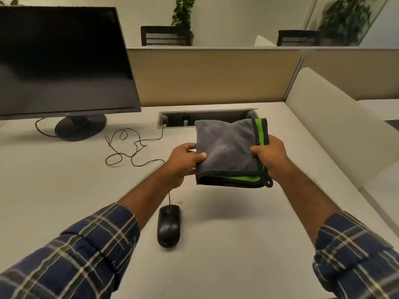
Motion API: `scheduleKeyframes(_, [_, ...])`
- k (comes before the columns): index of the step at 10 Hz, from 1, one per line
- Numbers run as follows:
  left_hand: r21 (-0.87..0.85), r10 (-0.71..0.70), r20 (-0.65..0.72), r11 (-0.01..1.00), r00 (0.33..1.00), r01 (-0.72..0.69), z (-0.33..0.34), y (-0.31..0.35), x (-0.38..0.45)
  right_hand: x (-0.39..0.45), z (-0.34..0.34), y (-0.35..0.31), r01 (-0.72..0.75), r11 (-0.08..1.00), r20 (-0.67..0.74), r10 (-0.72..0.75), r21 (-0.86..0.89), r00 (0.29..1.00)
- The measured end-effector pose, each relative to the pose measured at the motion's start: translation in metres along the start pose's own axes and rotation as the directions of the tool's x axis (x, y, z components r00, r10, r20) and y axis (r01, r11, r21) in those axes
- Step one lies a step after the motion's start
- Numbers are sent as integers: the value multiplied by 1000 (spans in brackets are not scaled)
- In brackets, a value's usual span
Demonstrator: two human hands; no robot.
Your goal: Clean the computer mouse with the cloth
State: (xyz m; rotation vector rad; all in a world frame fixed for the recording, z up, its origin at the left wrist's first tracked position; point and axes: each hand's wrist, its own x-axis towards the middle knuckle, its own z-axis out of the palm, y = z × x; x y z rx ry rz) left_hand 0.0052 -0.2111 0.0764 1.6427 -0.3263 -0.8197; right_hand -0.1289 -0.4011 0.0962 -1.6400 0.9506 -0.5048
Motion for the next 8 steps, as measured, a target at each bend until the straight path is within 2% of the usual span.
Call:
scheduleKeyframes(1, [26, -15, -48, 1000, 999, 17, 40, 7, 31, 38, -20, 11, 99, 989, -72, -107, -112, 992])
scheduleKeyframes(2, [35, -50, -93, 998, 994, 53, 82, 11, 63, 79, -40, 21, 115, 970, -166, -152, -216, 974])
scheduleKeyframes(4, [34, -139, -117, 989, 983, 143, 144, 4, 125, 143, -75, 50, 60, 933, -206, -141, -355, 968])
scheduleKeyframes(5, [31, -203, -86, 978, 975, 206, 156, -9, 146, 168, -88, 68, 56, 938, -205, -132, -341, 970])
scheduleKeyframes(6, [71, -204, -122, 974, 971, 214, 160, -21, 160, 187, -95, 84, 19, 943, -191, -87, -332, 978])
scheduleKeyframes(7, [127, -184, -120, 972, 976, 199, 161, -33, 165, 195, -95, 98, -10, 925, -125, -41, -379, 991])
scheduleKeyframes(8, [234, -105, -109, 964, 988, 129, 158, -38, 160, 184, -82, 106, 68, 843, -48, -111, -534, 993])
